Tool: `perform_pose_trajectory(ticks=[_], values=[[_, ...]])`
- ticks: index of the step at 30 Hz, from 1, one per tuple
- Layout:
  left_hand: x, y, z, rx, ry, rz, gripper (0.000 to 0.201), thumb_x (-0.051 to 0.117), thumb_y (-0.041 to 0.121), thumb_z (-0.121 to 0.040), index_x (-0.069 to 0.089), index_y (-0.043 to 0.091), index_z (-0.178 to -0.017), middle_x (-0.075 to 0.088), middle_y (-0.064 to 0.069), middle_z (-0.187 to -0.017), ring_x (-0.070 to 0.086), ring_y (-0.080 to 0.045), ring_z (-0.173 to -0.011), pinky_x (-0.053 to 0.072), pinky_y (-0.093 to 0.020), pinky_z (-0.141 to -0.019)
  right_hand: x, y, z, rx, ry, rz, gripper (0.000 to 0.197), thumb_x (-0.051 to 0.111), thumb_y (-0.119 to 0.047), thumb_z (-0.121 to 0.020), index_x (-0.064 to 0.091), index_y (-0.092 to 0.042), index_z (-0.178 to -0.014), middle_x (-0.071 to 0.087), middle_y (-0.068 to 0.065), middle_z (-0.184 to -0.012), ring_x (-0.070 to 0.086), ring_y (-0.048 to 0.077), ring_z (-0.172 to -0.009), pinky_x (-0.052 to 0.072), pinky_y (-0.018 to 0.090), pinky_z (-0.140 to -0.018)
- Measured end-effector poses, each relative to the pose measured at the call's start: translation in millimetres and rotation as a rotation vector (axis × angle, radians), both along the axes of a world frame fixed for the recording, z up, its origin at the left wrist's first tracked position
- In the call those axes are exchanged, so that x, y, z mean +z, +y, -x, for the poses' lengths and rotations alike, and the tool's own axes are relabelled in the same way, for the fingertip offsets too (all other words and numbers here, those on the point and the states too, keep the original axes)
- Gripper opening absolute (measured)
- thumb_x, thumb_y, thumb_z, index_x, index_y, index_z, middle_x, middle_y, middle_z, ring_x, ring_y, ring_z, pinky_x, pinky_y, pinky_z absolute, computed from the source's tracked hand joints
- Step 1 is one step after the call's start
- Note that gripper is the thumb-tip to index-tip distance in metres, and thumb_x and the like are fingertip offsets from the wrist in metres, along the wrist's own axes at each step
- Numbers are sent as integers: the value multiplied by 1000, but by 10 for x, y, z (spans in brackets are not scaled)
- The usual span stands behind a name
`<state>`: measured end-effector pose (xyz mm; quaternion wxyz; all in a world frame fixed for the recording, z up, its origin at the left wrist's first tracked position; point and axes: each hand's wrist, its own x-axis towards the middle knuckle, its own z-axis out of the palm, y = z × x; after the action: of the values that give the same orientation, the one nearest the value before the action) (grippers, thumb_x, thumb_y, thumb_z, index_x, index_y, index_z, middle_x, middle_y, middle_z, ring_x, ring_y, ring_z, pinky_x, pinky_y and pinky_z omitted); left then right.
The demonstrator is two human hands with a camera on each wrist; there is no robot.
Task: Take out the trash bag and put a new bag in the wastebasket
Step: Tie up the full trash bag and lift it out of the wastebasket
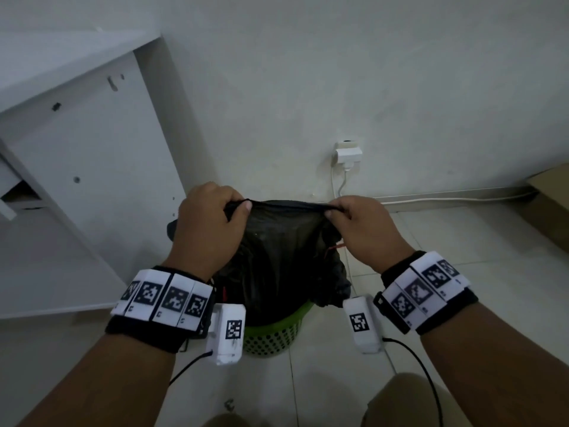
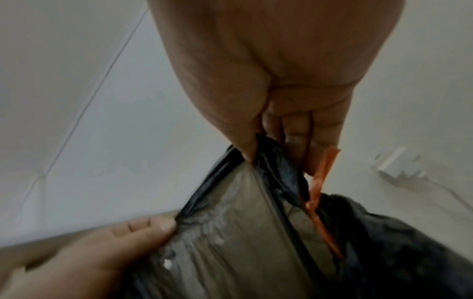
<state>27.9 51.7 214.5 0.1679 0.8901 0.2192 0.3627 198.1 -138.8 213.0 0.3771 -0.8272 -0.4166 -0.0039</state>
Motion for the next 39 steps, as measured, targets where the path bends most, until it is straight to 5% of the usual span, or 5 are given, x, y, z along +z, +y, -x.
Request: perform_pose_trajectory(ticks=[8,16,28,34,39], values=[[194,-535,-197,-240,178,-6,57,41,53,-94,56,20,-138,68,-3,-120,57,-23,-114,41,-43,-105,251,38,159,199,154,-72,19,54,-22,-100,71,-14,-96,69,-9,-88,61,1,-79,45,15,-68],[89,-512,-288,-241,-14,298,17,58,29,-100,64,17,-89,65,7,-80,60,-7,-78,43,-21,-67,263,-192,33,225,183,109,15,64,-34,-93,71,-25,-102,72,-6,-89,69,9,-81,58,31,-74],[91,-478,-151,-136,-83,332,21,58,27,-100,63,16,-83,62,7,-76,56,0,-72,36,-8,-61,427,-325,-37,170,-93,281,14,65,-23,-92,75,-17,-85,68,-11,-69,67,2,-61,45,5,-55],[220,-582,-168,-129,-89,295,25,64,44,-93,65,20,-98,67,7,-94,60,-8,-87,45,-23,-76,629,-248,-19,74,-103,-9,17,58,-21,-97,63,-25,-81,65,-11,-67,63,-3,-60,43,6,-59],[347,-782,-339,-338,-42,594,37,61,43,-96,59,24,-128,68,11,-117,62,-1,-108,47,-23,-96,573,-53,117,39,162,-319,15,55,-19,-98,66,-14,-91,72,-3,-85,69,9,-82,53,29,-75]])
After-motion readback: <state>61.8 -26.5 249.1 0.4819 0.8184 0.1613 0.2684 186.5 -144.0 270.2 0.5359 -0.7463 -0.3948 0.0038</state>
